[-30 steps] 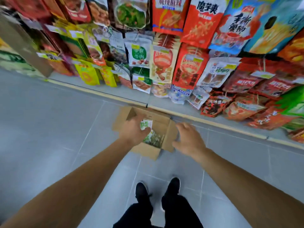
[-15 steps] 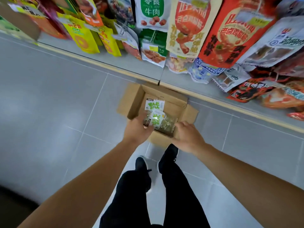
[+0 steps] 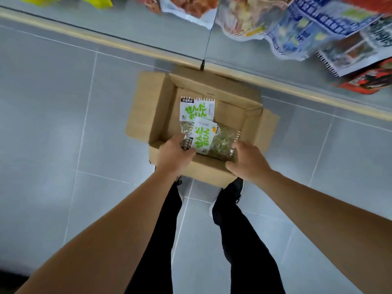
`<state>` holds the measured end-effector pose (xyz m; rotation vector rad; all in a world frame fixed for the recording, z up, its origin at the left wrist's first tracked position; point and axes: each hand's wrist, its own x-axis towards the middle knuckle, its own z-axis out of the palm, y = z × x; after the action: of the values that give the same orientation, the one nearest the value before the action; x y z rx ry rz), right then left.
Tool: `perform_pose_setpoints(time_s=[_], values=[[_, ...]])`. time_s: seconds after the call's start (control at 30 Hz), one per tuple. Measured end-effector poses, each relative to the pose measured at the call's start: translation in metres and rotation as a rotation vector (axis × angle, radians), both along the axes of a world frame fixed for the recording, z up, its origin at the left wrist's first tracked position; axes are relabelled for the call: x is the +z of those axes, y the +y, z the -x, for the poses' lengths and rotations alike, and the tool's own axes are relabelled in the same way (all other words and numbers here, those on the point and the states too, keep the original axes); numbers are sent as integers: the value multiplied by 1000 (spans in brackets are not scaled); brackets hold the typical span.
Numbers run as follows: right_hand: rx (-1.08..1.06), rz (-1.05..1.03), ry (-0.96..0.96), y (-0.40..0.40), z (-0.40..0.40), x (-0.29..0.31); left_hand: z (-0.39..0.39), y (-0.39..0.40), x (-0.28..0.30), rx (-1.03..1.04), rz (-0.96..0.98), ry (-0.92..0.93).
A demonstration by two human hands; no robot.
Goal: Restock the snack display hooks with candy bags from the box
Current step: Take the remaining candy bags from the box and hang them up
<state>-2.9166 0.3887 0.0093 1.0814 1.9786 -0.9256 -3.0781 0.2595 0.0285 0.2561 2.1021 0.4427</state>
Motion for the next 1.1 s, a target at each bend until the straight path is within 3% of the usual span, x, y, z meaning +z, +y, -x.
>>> perform_pose_setpoints(time_s=[0.37,0.6,0.73,0.87,1.0,1.1], values=[[-17,-39,-14,12,25,-228,24,10,-242,7,97,-90],[-43,-80,40,28,37,-321,19,12,-337,88,191,-94],[-3,-144,10,30,41,-339,16,11,-350,169,200,-58],[-30,-61,30,38,41,-328,17,7,-348,240,184,-27],[-312,4,124,50,38,-294,17,9,-325,380,120,-24],[-608,161,212,54,41,-261,11,14,-300,514,27,-226]])
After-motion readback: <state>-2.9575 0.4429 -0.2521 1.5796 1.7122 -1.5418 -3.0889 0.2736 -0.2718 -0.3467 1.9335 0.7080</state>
